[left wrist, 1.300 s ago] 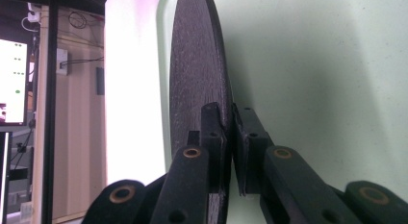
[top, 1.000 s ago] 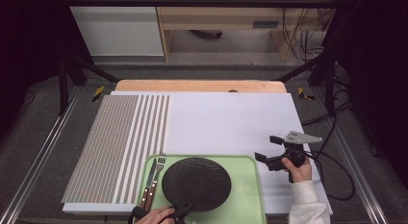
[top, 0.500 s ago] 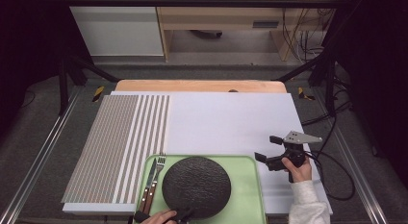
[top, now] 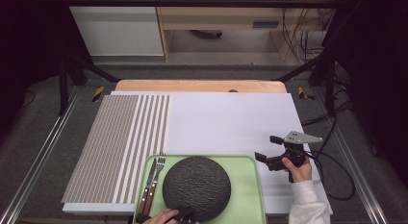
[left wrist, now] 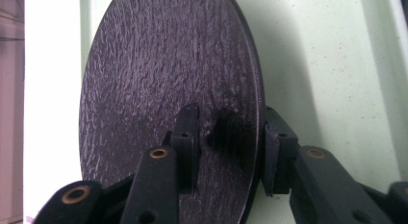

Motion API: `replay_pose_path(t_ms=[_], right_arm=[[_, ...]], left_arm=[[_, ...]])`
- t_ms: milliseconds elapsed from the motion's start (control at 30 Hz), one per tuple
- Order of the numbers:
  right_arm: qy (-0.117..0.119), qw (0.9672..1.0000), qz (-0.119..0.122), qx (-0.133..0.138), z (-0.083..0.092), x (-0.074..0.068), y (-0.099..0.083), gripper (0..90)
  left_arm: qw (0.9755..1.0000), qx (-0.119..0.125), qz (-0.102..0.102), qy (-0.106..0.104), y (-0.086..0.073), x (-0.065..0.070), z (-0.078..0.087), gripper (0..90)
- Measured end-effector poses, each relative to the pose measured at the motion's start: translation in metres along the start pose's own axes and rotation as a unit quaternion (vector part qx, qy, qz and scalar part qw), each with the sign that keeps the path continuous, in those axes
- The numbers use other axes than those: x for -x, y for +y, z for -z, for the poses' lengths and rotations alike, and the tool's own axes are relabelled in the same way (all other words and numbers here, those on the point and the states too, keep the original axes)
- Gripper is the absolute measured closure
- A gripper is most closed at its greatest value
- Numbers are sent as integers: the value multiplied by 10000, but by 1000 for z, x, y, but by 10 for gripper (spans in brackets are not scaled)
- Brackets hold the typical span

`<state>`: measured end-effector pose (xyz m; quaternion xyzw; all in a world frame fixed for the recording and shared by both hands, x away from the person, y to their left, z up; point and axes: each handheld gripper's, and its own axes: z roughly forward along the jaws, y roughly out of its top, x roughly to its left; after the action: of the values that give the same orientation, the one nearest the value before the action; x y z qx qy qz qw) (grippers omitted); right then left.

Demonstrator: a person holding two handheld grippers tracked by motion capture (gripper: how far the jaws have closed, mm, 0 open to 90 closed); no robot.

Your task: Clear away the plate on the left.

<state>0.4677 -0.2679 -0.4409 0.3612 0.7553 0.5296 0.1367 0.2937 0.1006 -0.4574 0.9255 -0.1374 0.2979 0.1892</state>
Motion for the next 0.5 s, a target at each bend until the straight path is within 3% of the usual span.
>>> replay_pose_path(t_ms=[233,500], right_arm=[[-4,10000,0,2,0,0,0,11],[0,10000,7,-13,0,0,0,11]], left_arm=[[9999,-66,80,-92,1,0,-5,561],[9996,-73,248,-95,2,-4,-6,408]])
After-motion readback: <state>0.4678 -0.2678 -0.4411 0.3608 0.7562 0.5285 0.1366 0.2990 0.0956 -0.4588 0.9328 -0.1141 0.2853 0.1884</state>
